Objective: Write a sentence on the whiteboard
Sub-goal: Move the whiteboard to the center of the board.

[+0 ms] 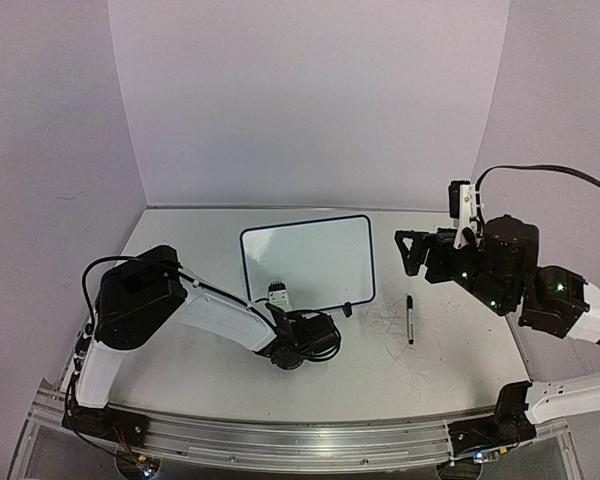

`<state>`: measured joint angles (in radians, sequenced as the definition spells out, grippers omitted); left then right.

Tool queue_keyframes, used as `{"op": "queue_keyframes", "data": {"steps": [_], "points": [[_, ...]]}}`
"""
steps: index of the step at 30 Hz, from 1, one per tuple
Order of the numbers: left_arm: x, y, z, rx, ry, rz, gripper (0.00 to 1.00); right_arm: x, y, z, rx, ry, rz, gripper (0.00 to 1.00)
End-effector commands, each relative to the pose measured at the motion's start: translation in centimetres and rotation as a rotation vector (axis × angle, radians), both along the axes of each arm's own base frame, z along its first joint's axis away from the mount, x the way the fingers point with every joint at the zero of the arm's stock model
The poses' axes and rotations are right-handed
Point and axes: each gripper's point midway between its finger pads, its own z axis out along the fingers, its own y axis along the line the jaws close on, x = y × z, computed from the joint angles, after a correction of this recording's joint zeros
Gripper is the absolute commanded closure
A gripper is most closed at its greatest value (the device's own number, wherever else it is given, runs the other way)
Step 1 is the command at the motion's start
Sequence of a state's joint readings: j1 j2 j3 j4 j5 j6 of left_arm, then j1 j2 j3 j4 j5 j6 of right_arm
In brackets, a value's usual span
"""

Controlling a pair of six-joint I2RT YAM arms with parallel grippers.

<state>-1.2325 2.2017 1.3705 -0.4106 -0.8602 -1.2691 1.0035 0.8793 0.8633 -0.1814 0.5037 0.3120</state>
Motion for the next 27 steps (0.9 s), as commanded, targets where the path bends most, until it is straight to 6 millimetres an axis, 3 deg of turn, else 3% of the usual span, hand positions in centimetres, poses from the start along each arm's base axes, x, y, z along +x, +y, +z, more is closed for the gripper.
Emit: {"op": "queue_keyframes", "data": {"steps": [1,5,9,13,17,24,27], "points": [[-1.5,-0.1,0.6,-0.017,0.030,0.002,1.00,-0.2,-0.8,0.3,0.031,-0.017,-0.016,0.02],[-1.6,-0.4,0.5,-0.016,0.042,-0.008,0.98,0.1,-1.1,-0.3,0.023,-0.009,-0.039,0.02],[-1.9,-0.3,0.7,-0.011,0.060,-0.030,0.86,1.7,-1.5,-2.8,-0.056,0.044,-0.109,0.02],[-2.3,0.3,1.2,0.001,0.067,-0.046,0.73,5.0,-4.0,-7.3,-0.080,0.185,-0.173,0.02],[-2.8,1.1,1.6,0.022,0.088,-0.082,0.55,6.9,-5.3,-11.1,-0.109,0.287,-0.233,0.03],[-4.5,3.3,3.0,-0.006,0.107,-0.101,0.28,8.6,-6.8,-18.1,-0.136,0.490,-0.256,0.08],[-5.3,3.1,5.1,-0.033,0.063,-0.156,0.19,9.2,-6.7,-21.0,-0.156,0.575,-0.237,0.13]]}}
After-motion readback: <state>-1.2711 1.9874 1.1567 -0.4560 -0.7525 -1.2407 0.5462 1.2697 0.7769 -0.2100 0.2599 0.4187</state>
